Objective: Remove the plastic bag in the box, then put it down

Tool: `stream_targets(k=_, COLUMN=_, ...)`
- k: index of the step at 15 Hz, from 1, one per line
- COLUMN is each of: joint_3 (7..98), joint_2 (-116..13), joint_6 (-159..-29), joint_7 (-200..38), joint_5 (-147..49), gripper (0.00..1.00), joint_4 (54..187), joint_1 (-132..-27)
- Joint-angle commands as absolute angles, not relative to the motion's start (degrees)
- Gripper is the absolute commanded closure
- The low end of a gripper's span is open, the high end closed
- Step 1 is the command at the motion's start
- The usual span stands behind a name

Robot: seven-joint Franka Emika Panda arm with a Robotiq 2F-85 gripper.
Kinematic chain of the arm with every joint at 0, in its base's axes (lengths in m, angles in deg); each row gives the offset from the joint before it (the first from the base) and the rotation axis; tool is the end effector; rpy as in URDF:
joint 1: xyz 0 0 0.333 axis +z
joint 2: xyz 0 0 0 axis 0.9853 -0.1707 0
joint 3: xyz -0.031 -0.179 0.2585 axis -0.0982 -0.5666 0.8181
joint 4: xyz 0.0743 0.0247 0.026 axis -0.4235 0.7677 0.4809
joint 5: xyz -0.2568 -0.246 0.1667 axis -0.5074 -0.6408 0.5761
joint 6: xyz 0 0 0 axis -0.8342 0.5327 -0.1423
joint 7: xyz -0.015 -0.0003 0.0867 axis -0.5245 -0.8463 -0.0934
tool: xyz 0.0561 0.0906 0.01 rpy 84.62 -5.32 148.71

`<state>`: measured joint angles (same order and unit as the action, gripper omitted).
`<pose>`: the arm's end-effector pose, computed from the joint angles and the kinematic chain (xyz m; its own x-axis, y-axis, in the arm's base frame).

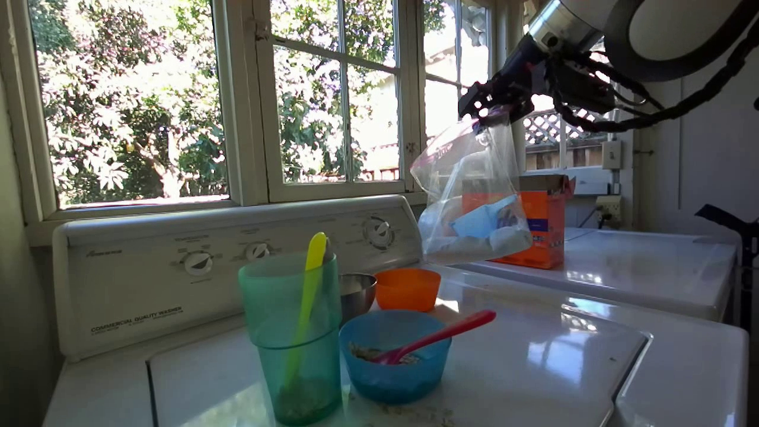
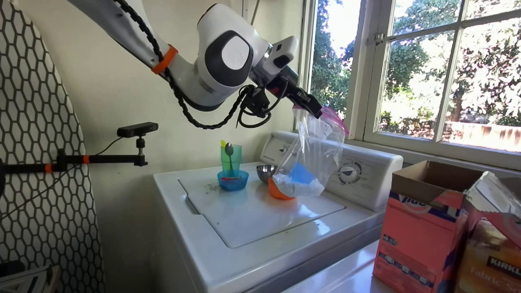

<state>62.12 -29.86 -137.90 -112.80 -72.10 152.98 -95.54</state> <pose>0.5585 -0.0584 0.5476 0.4664 -0.2571 0.8464 -0.2689 -0.9527 -0.1412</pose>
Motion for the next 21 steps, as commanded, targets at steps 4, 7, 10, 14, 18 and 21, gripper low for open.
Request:
stream_targets(k=4, joint_3=63.29, joint_2=-30.13, joint_6=-137.97, joint_7=-116.34, joint_5=-77.46, gripper=1.00, joint_4=153.01, joint_1=-97.34)
stream_targets(k=7, joint_3=63.95, joint_2=-30.36, joint_6=-137.97, joint_7=-116.60, joint_5=-77.95, gripper=1.00, joint_4=153.10, joint_1=-97.35)
stream_targets(k=10, joint_3=64.22, joint_2=-30.69, joint_6=-137.95, joint_7=-117.28, joint_5=-78.54, gripper=1.00, joint_4=152.98, joint_1=-97.60)
stream_targets(k=14, joint_3=64.89, joint_2=-30.55, joint_6=-138.44, joint_7=-117.32, joint_5=-77.84, gripper=1.00, joint_4=153.86, joint_1=-96.90)
stream_targets(k=18, joint_3=65.69, joint_2=-30.87, joint_6=-137.69, joint_7=-117.89, joint_5=-78.09, gripper=1.00, joint_4=154.57, joint_1=-96.83)
stream_targets(k=21, joint_3=65.88, joint_2=-32.32, joint_6=-136.90, joint_7=-119.96, joint_5=-80.18, gripper=1.00, joint_4=154.97, joint_1=-97.98)
